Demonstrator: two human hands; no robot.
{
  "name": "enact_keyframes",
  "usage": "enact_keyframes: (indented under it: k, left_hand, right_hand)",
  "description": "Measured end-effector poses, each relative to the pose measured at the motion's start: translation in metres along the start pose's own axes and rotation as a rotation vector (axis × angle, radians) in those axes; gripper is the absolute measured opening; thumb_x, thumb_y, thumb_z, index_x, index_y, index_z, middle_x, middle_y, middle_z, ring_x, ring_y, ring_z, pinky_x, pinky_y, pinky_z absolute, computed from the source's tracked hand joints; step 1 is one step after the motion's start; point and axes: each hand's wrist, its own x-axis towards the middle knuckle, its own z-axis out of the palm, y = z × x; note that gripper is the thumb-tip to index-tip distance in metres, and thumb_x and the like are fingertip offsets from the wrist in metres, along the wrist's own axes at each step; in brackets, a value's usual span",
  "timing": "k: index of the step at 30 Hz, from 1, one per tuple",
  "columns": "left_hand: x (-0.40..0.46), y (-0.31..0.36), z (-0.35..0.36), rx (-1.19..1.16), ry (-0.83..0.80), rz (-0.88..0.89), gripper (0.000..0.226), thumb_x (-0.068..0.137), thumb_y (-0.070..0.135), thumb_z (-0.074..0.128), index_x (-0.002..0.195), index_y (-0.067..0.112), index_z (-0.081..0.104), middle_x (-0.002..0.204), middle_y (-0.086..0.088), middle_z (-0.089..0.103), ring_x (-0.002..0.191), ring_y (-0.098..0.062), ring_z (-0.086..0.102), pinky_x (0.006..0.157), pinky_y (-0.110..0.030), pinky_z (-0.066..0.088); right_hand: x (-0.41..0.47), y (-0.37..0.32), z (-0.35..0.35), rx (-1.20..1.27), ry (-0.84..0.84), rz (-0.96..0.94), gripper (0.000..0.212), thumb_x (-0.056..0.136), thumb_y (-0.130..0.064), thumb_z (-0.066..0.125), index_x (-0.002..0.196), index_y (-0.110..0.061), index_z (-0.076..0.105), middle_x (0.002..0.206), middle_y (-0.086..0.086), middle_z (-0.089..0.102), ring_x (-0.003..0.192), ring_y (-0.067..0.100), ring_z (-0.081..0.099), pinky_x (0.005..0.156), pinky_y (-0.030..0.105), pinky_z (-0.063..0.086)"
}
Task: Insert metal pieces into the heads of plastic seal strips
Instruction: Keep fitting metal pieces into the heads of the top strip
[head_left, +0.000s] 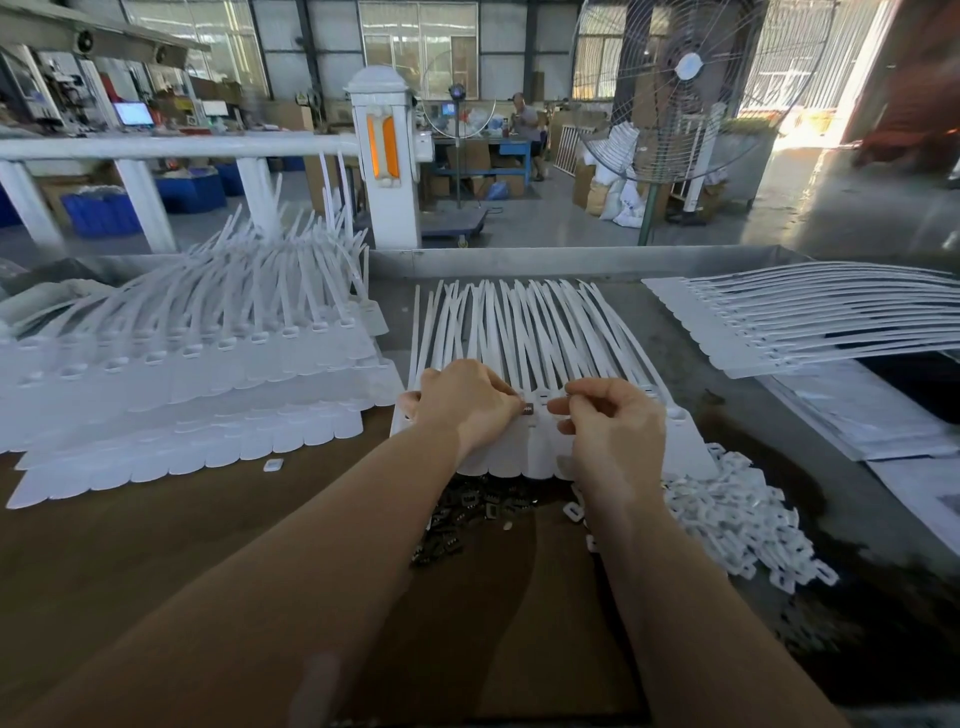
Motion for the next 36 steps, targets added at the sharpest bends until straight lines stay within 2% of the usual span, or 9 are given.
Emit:
enact_keyframes:
  k: [8,16,22,25,28,30,32,34,36]
  left_hand:
    - [0.001,0.000,-0.002,-0.027,-0.049,-0.037,0.018,0.079,0.048,0.067,0.066,0.037,0.060,0.108,0.007,0.063,0.117,-0.021,0.041,0.090,-0.037,0.025]
    - [-0.001,0.003,-0.002,-0.039,-0.039,-0.047,0.018,0.075,0.046,0.071,0.064,0.035,0.062,0.105,0.009,0.063,0.114,-0.019,0.042,0.084,-0.035,0.022]
    - [-0.003,0.003,-0.003,-0.015,-0.035,-0.029,0.020,0.072,0.051,0.073,0.066,0.036,0.063,0.103,0.011,0.064,0.113,-0.018,0.044,0.087,-0.036,0.024]
    - [-0.003,-0.001,-0.006,-0.100,-0.048,-0.006,0.014,0.078,0.042,0.071,0.067,0.035,0.064,0.097,0.012,0.065,0.109,-0.016,0.048,0.094,-0.036,0.030]
    - [-0.004,-0.006,-0.011,-0.237,-0.071,0.041,0.019,0.083,0.025,0.069,0.066,0.032,0.064,0.088,0.012,0.066,0.101,-0.016,0.057,0.101,-0.044,0.038]
    - [-0.006,-0.011,-0.015,-0.234,-0.034,0.076,0.021,0.084,0.024,0.068,0.066,0.034,0.062,0.079,0.017,0.063,0.090,-0.011,0.059,0.095,-0.040,0.045]
    - [-0.009,-0.017,-0.019,-0.204,0.034,0.118,0.025,0.084,0.024,0.067,0.064,0.037,0.060,0.072,0.021,0.059,0.077,-0.001,0.055,0.083,-0.030,0.048]
    - [-0.015,-0.024,-0.020,-0.162,0.103,0.154,0.026,0.084,0.024,0.067,0.064,0.039,0.058,0.074,0.017,0.058,0.071,-0.001,0.050,0.069,-0.024,0.042]
    - [-0.022,-0.030,-0.020,-0.157,0.157,0.168,0.027,0.085,0.024,0.066,0.065,0.041,0.057,0.083,0.014,0.059,0.074,-0.002,0.050,0.066,-0.019,0.039]
  right_hand:
    - [0.000,0.000,0.000,-0.011,-0.002,0.004,0.020,0.090,-0.006,0.050,0.084,-0.021,0.062,0.077,-0.001,0.069,0.075,0.016,0.062,0.072,0.042,0.056]
    - [-0.001,-0.001,-0.001,-0.014,-0.003,0.007,0.018,0.090,-0.006,0.051,0.085,-0.019,0.063,0.074,-0.004,0.068,0.072,0.014,0.062,0.070,0.045,0.056]
    - [-0.002,-0.002,-0.001,-0.015,-0.002,0.004,0.017,0.090,-0.006,0.050,0.086,-0.018,0.063,0.075,-0.003,0.068,0.074,0.015,0.062,0.072,0.045,0.056]
    - [-0.001,-0.001,-0.001,-0.011,-0.001,-0.003,0.018,0.090,-0.006,0.050,0.085,-0.018,0.062,0.075,-0.002,0.068,0.074,0.016,0.062,0.072,0.045,0.055]
    - [-0.001,0.000,-0.001,-0.019,0.001,-0.019,0.019,0.090,-0.007,0.051,0.082,-0.022,0.061,0.075,-0.004,0.068,0.073,0.017,0.063,0.073,0.044,0.055]
    - [-0.001,0.001,0.000,-0.032,-0.004,-0.026,0.021,0.089,-0.007,0.051,0.081,-0.024,0.060,0.075,-0.006,0.068,0.074,0.016,0.063,0.074,0.044,0.054]
    - [-0.002,0.001,0.000,-0.073,-0.026,-0.058,0.024,0.088,-0.006,0.052,0.079,-0.027,0.059,0.075,-0.008,0.067,0.077,0.014,0.063,0.078,0.041,0.054]
    - [-0.005,0.002,0.002,-0.159,-0.083,-0.119,0.021,0.087,-0.007,0.054,0.080,-0.027,0.060,0.081,-0.006,0.067,0.083,0.013,0.062,0.082,0.037,0.052]
    - [-0.008,0.003,0.004,-0.271,-0.146,-0.200,0.017,0.086,-0.010,0.057,0.083,-0.025,0.063,0.086,-0.006,0.066,0.084,0.010,0.060,0.081,0.030,0.050]
